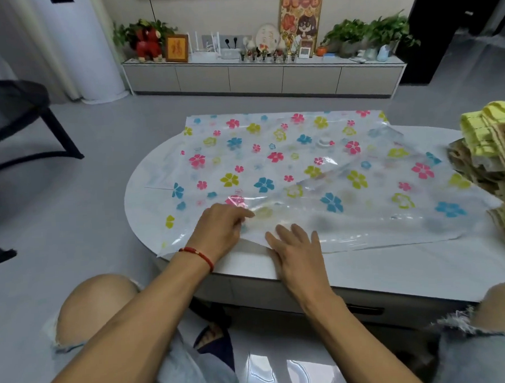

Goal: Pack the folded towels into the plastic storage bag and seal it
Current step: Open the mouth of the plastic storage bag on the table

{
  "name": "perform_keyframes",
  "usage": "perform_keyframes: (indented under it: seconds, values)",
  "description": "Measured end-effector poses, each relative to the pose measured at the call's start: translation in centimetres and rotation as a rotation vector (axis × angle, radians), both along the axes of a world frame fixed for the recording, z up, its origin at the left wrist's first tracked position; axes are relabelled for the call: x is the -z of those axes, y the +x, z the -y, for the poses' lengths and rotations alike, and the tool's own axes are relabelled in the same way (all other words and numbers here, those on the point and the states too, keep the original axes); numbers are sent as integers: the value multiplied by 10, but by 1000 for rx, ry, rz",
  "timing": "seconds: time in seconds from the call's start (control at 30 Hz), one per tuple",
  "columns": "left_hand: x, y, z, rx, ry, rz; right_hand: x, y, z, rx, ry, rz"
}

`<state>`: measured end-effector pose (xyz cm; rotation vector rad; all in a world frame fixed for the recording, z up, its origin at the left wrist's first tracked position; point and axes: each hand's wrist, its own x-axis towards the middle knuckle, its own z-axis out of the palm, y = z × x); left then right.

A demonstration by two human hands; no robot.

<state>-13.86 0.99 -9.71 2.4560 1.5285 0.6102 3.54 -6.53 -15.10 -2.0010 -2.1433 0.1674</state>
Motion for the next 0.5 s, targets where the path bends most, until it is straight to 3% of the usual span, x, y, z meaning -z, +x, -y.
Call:
perform_keyframes:
  seconds: [0.1, 0.2, 0.23, 0.4, 0.5]
  values:
    - [-13, -14, -20, -177, 60, 221, 9, 4, 16, 60, 140, -32]
    - [-27, -27, -29, -218, -183, 551, 5, -4, 18, 159, 125, -16]
    - [-32, -29, -28, -174, -243, 564, 0, -12, 13, 157, 114, -29]
    - [-27, -34, -3, 159, -387, 172, -17, -44, -18, -49, 73, -110]
    - [-16, -39, -1, 102, -244, -16, -10, -38, -18, -66, 65, -108]
